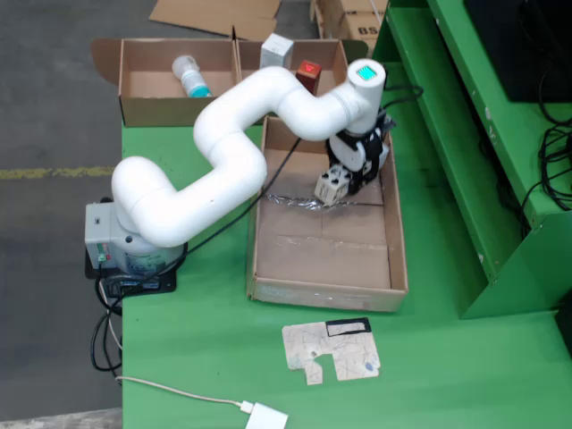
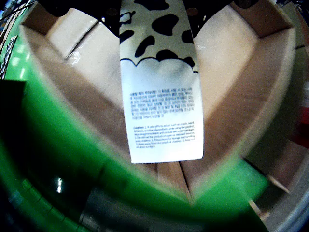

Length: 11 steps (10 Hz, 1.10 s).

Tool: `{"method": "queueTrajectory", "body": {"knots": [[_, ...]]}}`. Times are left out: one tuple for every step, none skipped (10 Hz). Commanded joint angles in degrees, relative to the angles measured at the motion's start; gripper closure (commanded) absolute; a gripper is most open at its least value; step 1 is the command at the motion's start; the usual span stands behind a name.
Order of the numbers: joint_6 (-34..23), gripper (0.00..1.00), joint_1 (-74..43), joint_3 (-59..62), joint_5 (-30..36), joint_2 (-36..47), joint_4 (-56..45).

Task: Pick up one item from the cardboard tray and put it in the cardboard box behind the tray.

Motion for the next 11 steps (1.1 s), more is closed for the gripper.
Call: {"method": "queueTrajectory", "body": {"knots": [[0.7, 1.00, 0.8, -4.3, -0.5, 23.8, -4.6], [0.3, 1.00, 0.5, -4.3, -0.8, 23.1, 0.8], [-0.2, 1.00, 0.2, -4.3, -1.3, 22.4, 5.7], [-0.2, 1.00, 0.2, -4.3, -1.3, 22.4, 5.7], [-0.4, 1.00, 0.3, -4.3, -2.1, 22.1, 9.3], [0.0, 1.00, 0.7, -4.3, -2.8, 22.4, 10.6], [0.0, 1.00, 1.2, -4.3, -4.5, 22.3, 15.0], [0.2, 1.00, 2.0, -4.3, -5.8, 22.9, 16.9], [-1.1, 1.00, 3.7, -4.3, -12.6, 21.1, 27.4], [-3.3, 1.00, 5.8, -4.3, -20.2, 19.8, 34.8], [-7.3, 1.00, 8.9, -4.3, -33.4, 18.4, 41.2]]}}
